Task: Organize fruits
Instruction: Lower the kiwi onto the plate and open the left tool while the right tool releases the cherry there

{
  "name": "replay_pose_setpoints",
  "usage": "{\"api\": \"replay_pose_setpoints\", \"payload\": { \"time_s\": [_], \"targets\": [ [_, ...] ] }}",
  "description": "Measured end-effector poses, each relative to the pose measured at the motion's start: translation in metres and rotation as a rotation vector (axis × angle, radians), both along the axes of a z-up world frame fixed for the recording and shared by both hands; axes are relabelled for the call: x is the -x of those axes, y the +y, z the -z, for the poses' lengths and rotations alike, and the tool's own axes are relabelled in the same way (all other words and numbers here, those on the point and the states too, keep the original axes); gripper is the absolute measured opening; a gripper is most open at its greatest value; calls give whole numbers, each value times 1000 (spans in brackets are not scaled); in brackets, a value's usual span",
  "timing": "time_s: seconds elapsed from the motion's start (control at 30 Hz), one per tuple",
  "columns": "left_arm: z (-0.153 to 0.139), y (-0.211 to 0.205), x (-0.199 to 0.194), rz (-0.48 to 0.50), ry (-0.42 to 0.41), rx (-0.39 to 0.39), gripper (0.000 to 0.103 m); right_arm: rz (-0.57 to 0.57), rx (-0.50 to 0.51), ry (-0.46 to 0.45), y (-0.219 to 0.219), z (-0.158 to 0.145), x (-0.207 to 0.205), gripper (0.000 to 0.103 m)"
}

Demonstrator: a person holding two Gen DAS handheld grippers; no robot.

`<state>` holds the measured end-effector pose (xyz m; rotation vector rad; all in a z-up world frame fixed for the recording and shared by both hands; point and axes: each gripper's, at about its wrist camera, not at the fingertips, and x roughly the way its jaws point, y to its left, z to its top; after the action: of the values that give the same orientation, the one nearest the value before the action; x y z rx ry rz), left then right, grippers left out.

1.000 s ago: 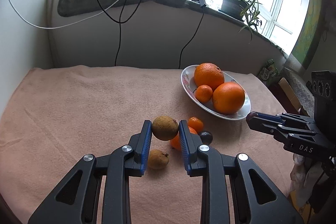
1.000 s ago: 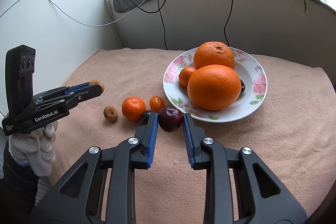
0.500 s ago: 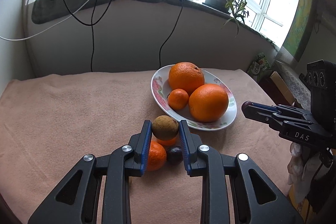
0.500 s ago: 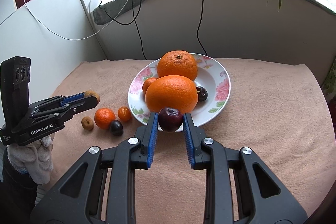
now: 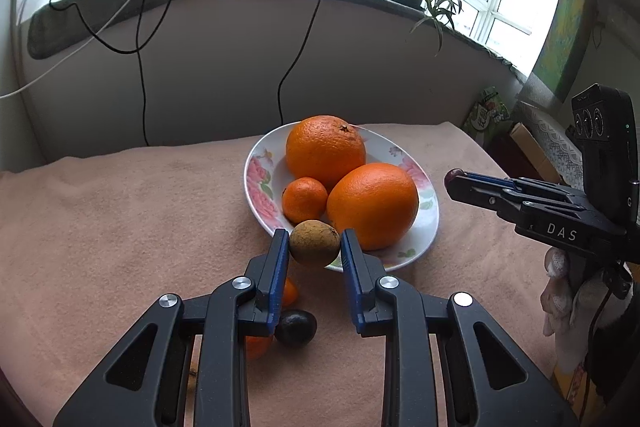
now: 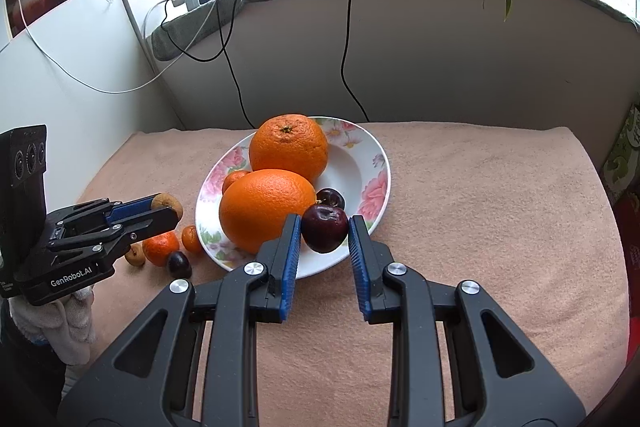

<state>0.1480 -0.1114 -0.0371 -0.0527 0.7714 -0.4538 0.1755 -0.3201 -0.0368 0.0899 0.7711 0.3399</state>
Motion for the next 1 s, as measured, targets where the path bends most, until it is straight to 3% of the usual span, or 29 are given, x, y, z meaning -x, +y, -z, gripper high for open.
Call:
{"api": "replay_pose_setpoints", "payload": {
  "time_s": [0.53, 1.0],
  "targets": [
    [1, -15, -12, 4, 4, -33, 25, -4, -34, 46, -8, 13, -39, 26],
    [-2, -12, -15, -4, -7, -37, 25, -1, -45, 62, -8, 16, -47, 26]
  ]
}}
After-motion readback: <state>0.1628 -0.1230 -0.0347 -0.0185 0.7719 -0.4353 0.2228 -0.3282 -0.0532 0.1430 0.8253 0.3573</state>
